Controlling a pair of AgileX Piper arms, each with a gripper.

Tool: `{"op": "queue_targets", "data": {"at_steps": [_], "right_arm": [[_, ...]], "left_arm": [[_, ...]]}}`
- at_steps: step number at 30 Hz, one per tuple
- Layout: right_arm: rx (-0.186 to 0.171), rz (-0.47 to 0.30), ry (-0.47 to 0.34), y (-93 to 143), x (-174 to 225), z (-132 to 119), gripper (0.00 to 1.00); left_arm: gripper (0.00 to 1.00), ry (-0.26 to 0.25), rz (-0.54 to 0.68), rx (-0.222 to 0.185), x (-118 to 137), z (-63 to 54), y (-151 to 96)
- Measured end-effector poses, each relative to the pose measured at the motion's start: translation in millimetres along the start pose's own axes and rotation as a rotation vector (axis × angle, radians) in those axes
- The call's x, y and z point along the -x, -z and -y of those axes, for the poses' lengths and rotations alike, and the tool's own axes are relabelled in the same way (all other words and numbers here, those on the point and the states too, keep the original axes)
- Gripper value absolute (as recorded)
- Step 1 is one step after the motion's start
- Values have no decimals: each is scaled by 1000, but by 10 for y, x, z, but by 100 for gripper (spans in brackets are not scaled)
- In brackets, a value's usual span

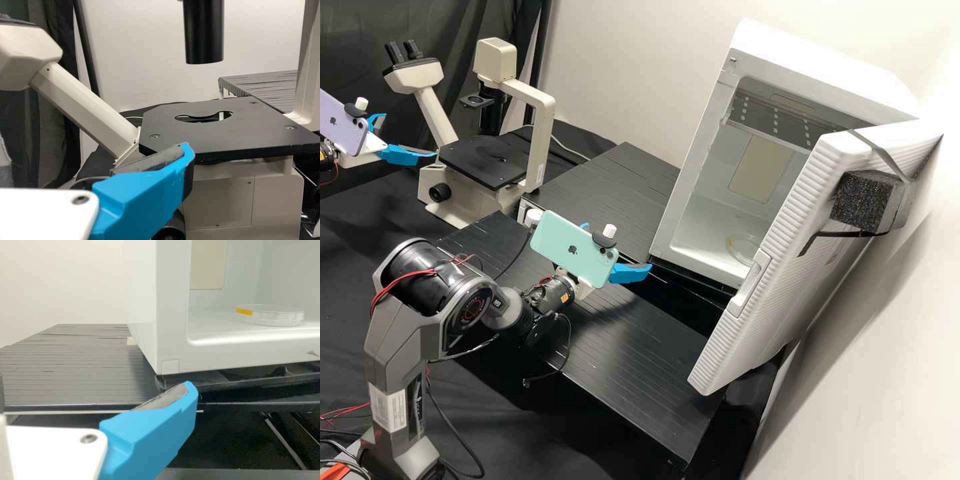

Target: Take out the petri dish and place it under the microscope.

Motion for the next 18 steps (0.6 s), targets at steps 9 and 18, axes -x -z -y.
{"op": "queue_targets", "data": {"at_steps": [9,18], "right_arm": [[0,-2,-2,2,0,-2,100],[-35,12,-57,-195,203,-199,100]], "left_arm": [[100,0,0,0,0,0,0],[100,0,0,0,0,0,0]]}}
